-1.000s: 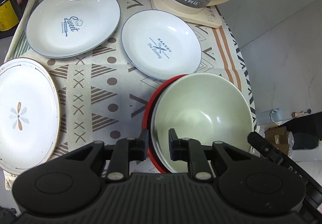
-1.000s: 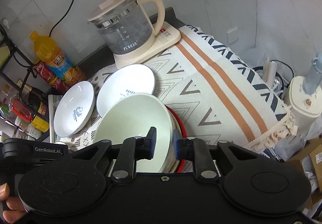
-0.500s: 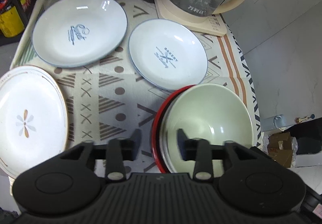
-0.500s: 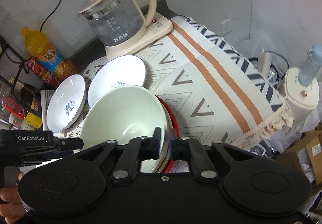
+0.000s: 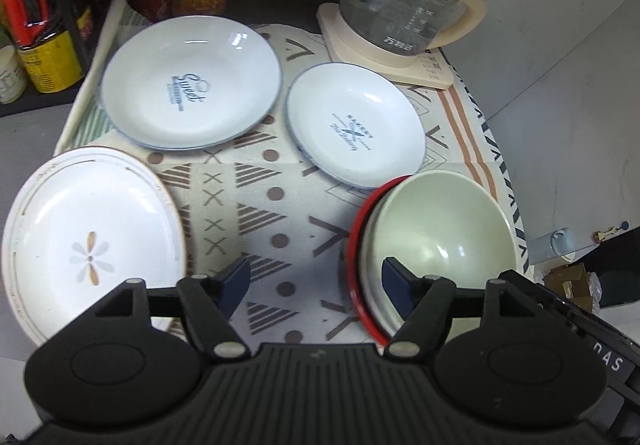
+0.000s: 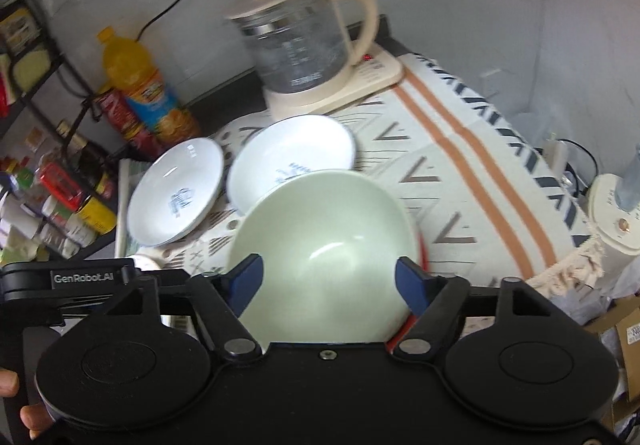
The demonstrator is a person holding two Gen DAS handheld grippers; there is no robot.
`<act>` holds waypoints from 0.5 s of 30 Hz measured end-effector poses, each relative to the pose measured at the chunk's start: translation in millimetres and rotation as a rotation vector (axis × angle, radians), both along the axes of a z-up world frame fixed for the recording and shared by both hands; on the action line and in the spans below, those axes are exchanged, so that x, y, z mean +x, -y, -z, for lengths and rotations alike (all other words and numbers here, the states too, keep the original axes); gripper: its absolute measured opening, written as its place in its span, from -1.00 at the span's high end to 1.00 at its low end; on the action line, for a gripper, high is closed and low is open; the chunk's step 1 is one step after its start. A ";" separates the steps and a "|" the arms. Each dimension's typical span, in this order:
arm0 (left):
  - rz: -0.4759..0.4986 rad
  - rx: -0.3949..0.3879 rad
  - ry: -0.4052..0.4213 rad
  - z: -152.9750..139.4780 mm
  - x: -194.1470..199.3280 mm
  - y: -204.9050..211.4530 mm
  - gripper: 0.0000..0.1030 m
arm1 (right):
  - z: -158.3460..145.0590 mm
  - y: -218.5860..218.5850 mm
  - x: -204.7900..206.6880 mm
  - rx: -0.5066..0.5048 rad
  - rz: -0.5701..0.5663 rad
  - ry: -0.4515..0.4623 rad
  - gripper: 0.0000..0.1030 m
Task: Organize plates and bowls
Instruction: 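Withdraw both grippers from the stack toward the flower-print white plate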
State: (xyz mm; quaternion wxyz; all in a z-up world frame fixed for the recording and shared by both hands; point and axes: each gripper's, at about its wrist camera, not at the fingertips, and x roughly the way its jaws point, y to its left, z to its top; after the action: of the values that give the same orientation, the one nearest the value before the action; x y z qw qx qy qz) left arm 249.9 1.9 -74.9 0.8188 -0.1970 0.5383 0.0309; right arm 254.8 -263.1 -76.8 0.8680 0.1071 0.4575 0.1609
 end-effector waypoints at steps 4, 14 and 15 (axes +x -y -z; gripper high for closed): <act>-0.024 0.005 0.009 -1.5 -11.7 -15.2 -0.45 | -2.3 -18.9 -5.7 -0.009 -0.037 0.007 -0.59; -0.087 0.025 0.010 -1.2 -42.9 -63.3 -0.48 | -0.9 -72.2 -20.4 -0.027 -0.119 0.001 -0.77; -0.094 0.026 0.009 -1.0 -46.3 -68.9 -0.48 | -0.9 -78.2 -22.2 -0.028 -0.127 0.000 -0.78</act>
State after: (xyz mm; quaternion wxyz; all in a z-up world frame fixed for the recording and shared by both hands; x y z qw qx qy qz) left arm 203.6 70.9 -73.9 0.8214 -0.2117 0.5242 0.0756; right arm 232.6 -184.9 -75.9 0.8574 0.0655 0.4656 0.2093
